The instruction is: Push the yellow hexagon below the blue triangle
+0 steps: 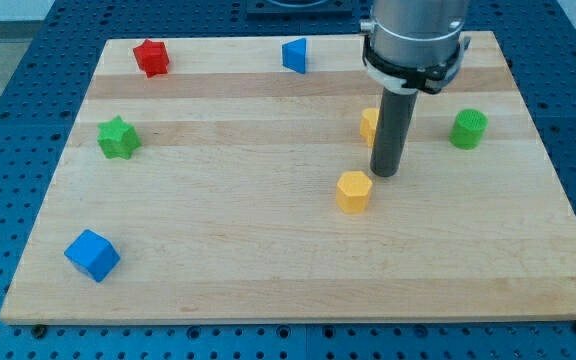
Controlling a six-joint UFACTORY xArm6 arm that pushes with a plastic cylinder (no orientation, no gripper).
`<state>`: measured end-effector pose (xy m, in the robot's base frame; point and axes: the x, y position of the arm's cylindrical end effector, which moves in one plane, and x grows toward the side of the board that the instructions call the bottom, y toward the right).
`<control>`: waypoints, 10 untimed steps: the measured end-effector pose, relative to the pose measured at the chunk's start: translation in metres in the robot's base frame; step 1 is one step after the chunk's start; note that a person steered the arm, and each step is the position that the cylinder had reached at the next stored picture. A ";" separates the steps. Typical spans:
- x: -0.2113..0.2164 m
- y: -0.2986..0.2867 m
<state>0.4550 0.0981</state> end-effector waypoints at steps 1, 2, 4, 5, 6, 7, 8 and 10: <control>0.015 -0.002; 0.020 -0.015; 0.020 -0.044; 0.011 -0.046; 0.015 -0.048; 0.030 -0.054; 0.035 -0.072; 0.035 -0.100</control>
<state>0.4902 -0.0017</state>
